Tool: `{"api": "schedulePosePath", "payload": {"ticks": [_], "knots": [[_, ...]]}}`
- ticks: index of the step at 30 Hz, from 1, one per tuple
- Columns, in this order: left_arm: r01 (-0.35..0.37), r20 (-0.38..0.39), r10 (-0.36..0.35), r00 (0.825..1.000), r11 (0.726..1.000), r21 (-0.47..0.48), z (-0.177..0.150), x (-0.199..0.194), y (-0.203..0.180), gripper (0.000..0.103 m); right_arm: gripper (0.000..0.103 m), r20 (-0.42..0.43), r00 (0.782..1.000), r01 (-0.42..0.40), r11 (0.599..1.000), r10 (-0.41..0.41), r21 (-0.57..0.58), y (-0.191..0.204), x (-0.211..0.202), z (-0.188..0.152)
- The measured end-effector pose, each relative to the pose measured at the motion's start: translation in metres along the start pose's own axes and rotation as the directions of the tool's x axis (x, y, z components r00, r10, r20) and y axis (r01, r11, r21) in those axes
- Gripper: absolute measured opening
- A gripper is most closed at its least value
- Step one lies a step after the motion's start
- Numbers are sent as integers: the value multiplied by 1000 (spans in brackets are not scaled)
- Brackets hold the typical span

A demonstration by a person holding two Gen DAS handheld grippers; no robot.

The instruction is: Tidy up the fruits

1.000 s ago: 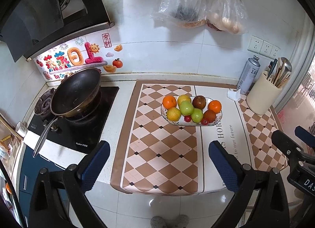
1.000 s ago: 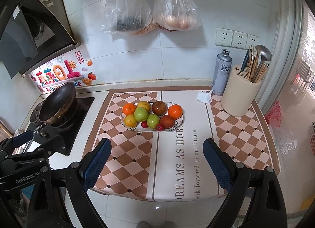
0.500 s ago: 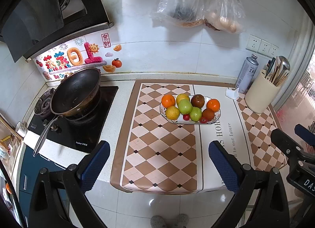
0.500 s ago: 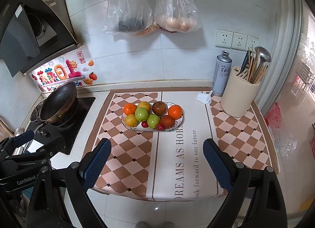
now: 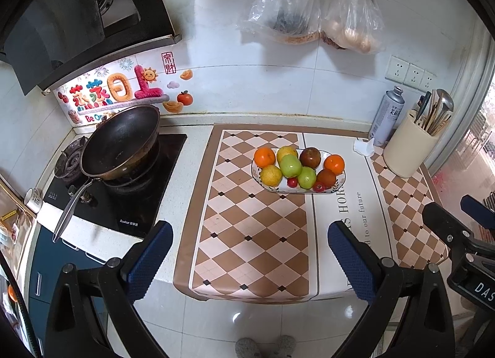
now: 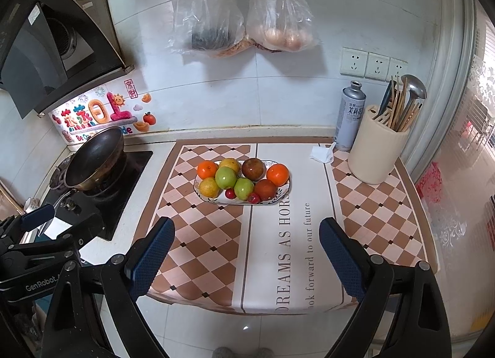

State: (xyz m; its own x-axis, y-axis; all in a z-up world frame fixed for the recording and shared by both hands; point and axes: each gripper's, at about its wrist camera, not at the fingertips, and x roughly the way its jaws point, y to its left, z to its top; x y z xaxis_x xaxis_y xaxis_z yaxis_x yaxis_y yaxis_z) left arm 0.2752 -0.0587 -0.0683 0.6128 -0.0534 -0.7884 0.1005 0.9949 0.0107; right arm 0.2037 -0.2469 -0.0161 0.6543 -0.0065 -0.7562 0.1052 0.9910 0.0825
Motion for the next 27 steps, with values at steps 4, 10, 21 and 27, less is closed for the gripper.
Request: {"api": "schedulePosePath", "payload": {"ticks": [4,10,21,27], "knots": [[0,-1,0,1000,1000,1,1,1,1,103,97,-1,1000,1,1000,-1,0,1,0,0],[0,2,0,1000,1000,0,-5,-5,-2,103,97,0,1000,1,1000,-1,-1,1,0,0],[0,2,0,1000,1000,0,-3,-5,-1,103,97,-1,1000,2,1000,-2,-8,4,-10,-7],[-1,2,1,1000,1000,-2,-5,-7,-2,103,97,0,1000,-1,1000,1,-5,3,-12,-11]]}}
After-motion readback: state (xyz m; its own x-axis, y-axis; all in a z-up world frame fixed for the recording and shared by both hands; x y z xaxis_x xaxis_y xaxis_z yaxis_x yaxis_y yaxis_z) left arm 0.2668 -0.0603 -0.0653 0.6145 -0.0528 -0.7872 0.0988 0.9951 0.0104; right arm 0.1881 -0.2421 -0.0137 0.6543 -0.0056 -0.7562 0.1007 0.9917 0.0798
